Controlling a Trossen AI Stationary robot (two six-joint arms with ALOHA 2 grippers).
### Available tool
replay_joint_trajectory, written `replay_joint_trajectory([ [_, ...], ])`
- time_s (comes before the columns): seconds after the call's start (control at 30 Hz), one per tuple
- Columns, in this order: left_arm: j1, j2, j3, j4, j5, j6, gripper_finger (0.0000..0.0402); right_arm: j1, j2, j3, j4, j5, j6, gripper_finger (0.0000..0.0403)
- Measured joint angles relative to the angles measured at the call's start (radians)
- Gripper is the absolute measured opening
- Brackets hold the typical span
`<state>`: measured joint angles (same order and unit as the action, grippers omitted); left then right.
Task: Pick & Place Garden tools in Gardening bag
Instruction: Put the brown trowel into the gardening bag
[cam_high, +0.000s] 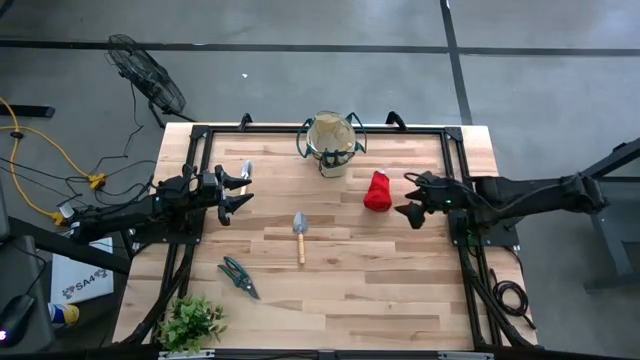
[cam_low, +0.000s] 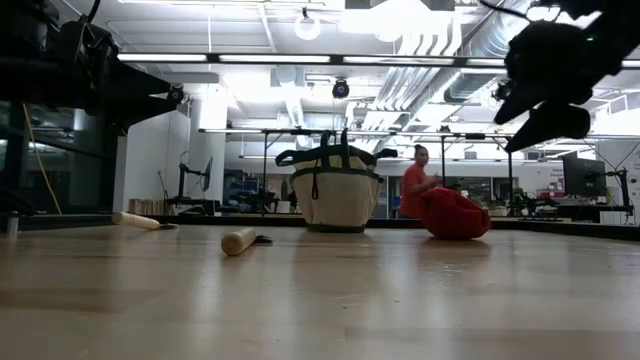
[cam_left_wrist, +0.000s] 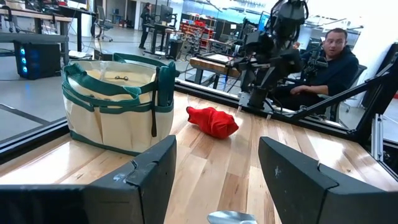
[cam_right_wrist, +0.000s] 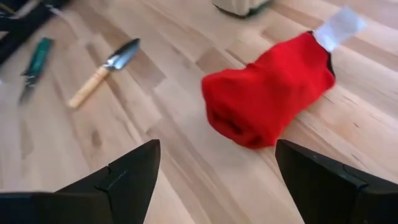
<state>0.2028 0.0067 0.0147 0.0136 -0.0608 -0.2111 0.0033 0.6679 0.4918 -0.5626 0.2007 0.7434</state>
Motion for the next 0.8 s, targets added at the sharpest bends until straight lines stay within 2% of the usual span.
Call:
replay_joint_trajectory([
  [0.13, 0.000, 0.000, 0.000, 0.000, 0.000, 0.000, 0.0223, 0.013, -0.096, -0.046, 0.038, 0.007, -0.031, 0.0311],
  [0.23, 0.000, 0.000, 0.000, 0.000, 0.000, 0.000, 0.0223, 0.018, -0.148, -0.077, 0.094, -0.008, -0.119, 0.0311],
  [0.47, 0.000, 0.000, 0.000, 0.000, 0.000, 0.000, 0.0223, 0.044, -0.229, -0.172, 0.437, -0.135, -0.556, 0.0311],
  [0.57, 0.000, 0.000, 0.000, 0.000, 0.000, 0.000, 0.0223, 0.045, -0.256, -0.233, 0.576, -0.161, -0.681, 0.0311],
  [0.8, 0.000, 0.000, 0.000, 0.000, 0.000, 0.000, 0.0223, 0.045, -0.337, -0.325, 0.667, -0.166, -0.667, 0.0311],
])
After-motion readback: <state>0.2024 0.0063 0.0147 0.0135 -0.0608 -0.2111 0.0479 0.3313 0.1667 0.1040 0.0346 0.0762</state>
